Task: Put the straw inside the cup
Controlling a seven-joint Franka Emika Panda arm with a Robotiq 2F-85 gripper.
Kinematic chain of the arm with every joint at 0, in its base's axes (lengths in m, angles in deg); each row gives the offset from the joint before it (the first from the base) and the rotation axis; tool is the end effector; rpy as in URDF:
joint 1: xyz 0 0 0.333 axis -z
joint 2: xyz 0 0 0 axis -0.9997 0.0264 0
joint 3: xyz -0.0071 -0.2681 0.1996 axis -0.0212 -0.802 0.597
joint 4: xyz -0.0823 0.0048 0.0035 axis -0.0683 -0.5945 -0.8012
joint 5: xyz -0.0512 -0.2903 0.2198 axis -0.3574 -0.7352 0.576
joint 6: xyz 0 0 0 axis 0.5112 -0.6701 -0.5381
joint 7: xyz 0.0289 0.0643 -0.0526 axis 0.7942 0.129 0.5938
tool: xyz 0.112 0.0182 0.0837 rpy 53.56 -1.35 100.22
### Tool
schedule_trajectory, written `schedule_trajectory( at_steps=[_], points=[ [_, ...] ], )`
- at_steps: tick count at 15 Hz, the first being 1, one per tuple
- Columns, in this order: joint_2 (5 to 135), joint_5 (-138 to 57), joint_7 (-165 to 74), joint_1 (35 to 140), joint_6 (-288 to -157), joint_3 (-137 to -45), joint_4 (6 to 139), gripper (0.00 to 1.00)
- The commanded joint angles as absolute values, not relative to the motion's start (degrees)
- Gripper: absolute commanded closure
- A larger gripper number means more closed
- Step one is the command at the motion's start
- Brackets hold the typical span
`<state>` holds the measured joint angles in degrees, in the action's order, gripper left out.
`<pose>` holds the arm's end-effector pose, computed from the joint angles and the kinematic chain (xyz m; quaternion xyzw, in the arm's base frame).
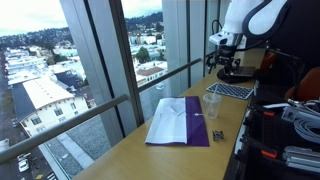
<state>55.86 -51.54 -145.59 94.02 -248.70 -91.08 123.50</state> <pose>0.4820 -0.0728 0.2994 0.6425 0.7531 0.0330 0.1376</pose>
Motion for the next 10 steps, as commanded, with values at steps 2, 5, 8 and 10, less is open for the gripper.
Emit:
schedule_trajectory(
  at_steps=[2, 5, 8, 10],
  points=[
    [58.5, -50.5, -145.9, 93.7, -248.7, -90.4, 117.7, 0.00],
    [58.7, -49.6, -144.8, 93.7, -246.7, -89.9, 116.0, 0.00],
    [58.4, -52.1, -140.7, 94.0, -246.1, -90.3, 116.4, 0.00],
    [58.4, -53.1, -137.7, 93.9, -244.3, -90.4, 115.3, 0.00]
  ],
)
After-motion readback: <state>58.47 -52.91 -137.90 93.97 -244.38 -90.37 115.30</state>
